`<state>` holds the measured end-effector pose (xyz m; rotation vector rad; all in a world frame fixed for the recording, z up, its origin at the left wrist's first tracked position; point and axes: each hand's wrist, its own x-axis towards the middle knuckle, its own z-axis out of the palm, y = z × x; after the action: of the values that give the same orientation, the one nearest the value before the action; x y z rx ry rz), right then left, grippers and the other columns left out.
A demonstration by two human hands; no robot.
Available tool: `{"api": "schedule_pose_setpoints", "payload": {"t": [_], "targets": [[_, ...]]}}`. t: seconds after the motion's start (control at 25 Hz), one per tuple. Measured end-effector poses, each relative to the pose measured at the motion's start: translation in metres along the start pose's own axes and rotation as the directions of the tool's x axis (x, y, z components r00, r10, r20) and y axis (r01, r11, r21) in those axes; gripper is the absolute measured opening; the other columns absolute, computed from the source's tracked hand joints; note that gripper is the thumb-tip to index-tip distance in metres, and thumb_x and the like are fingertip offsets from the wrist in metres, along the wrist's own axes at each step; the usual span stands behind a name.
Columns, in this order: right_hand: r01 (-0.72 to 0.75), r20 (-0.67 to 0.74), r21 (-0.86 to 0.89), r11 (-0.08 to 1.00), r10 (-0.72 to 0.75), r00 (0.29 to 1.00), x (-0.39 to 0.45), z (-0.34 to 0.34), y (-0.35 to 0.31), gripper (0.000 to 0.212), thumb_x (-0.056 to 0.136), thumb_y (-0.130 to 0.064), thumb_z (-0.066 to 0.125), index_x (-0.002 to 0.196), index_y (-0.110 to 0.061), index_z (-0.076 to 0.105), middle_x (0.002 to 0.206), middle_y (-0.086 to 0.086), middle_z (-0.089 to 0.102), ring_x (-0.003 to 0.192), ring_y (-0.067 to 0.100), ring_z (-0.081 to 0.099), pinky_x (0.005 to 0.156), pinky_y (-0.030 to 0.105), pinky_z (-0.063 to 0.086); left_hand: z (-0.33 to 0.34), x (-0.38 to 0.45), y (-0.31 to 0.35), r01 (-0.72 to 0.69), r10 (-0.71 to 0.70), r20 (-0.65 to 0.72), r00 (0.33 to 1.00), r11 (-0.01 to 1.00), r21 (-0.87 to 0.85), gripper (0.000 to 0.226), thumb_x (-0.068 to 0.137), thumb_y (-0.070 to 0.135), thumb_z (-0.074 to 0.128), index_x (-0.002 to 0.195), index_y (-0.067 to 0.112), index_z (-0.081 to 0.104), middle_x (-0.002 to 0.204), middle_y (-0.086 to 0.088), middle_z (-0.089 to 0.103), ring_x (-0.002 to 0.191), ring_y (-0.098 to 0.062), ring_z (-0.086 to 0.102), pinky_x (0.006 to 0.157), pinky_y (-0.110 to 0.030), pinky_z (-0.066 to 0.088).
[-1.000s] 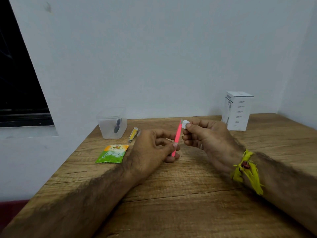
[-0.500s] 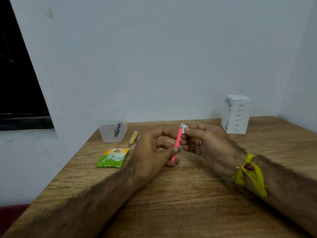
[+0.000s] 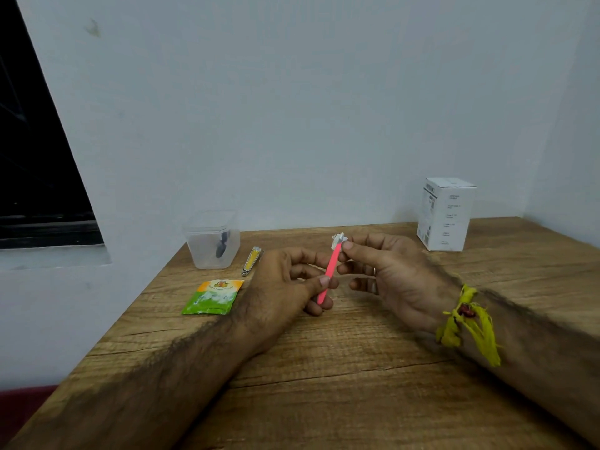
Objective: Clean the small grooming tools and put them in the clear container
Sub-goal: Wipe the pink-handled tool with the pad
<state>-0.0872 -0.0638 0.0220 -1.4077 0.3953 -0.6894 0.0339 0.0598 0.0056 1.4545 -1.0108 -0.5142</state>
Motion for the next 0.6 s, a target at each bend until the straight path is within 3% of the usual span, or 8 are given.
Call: {"api": "schedule_pose_setpoints", "payload": {"t": [0.24, 0.4, 0.6], "targets": [[0.105, 0.057, -0.176, 0.979, -0.096, 0.994, -0.002, 0.0008, 0.007, 0.011, 0.093, -0.014, 0.067, 0.097, -0.011, 0.077, 0.085, 0.005, 0.073, 0.075, 0.016, 0.065, 0.061, 0.032, 0.048, 0.0003, 0.0, -0.0003, 0.025, -0.026, -0.02, 0.999, 0.999, -0.025, 0.015, 0.09, -0.002, 0.069, 0.101, 0.008, 0.069, 0.085, -0.013, 0.077, 0.068, -0.03, 0.075, 0.055, -0.027, 0.057], [0.105, -0.01, -0.067, 0.992, -0.106, 0.994, 0.0012, -0.001, 0.003, 0.012, 0.093, -0.012, 0.065, 0.097, -0.009, 0.076, 0.081, 0.004, 0.073, 0.073, 0.011, 0.064, 0.061, 0.027, 0.048, 0.0027, -0.0001, 0.0009, 0.039, -0.04, -0.027, 0.999, 0.997, -0.064, 0.014, 0.09, -0.006, 0.068, 0.1, 0.003, 0.069, 0.085, -0.018, 0.076, 0.065, -0.03, 0.07, 0.05, -0.023, 0.055], [0.107, 0.003, -0.153, 0.982, -0.108, 0.994, -0.003, 0.0035, 0.009, 0.013, 0.093, -0.014, 0.066, 0.099, -0.011, 0.077, 0.085, 0.009, 0.075, 0.076, 0.015, 0.065, 0.062, 0.029, 0.049, 0.0031, -0.0002, 0.0005, 0.028, -0.03, -0.033, 0.999, 0.998, -0.055, 0.014, 0.089, -0.004, 0.07, 0.098, 0.006, 0.07, 0.082, -0.012, 0.076, 0.065, -0.029, 0.072, 0.052, -0.025, 0.056]]}}
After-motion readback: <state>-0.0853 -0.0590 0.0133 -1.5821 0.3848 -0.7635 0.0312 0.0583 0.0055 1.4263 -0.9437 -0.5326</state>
